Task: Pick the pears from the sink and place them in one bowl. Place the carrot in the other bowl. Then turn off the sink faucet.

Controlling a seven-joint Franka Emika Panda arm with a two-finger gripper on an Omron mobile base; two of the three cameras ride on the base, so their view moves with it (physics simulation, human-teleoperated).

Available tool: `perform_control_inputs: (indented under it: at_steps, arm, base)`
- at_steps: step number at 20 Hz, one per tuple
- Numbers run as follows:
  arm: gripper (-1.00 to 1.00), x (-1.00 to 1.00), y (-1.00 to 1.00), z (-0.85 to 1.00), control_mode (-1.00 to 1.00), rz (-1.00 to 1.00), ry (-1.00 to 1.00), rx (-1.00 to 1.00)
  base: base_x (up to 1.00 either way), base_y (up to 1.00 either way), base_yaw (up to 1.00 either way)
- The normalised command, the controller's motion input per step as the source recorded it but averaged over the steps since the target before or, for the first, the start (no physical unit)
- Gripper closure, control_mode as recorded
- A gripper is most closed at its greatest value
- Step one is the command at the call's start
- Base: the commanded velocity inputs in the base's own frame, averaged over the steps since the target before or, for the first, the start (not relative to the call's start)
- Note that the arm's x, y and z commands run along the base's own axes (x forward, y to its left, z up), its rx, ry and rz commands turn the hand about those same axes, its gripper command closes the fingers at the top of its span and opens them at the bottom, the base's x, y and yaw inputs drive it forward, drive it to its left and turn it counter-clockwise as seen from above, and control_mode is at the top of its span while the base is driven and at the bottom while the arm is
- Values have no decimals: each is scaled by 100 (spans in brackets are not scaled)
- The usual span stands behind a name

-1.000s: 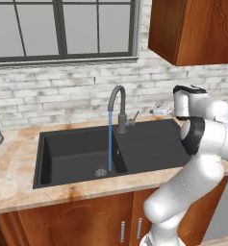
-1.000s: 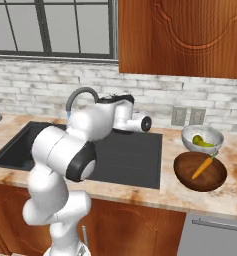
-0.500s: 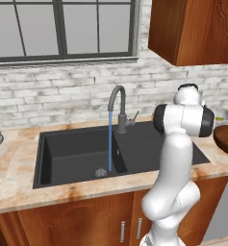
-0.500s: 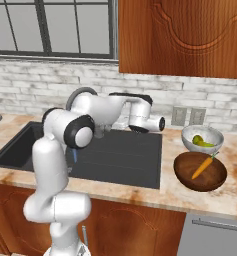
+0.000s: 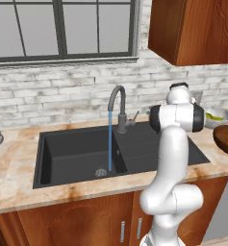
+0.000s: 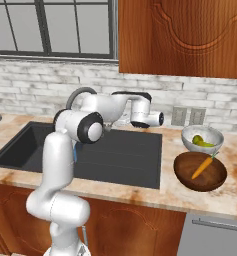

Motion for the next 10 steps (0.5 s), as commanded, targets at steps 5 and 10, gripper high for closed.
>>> perform_control_inputs:
  at_steps: [5, 10]
  arm:
    - [-100, 12, 31, -4, -100, -1, 0, -7]
    - [-100, 0, 21, -12, -100, 0, 0, -7]
  base:
    - [0, 0, 0]
    - [0, 0, 0]
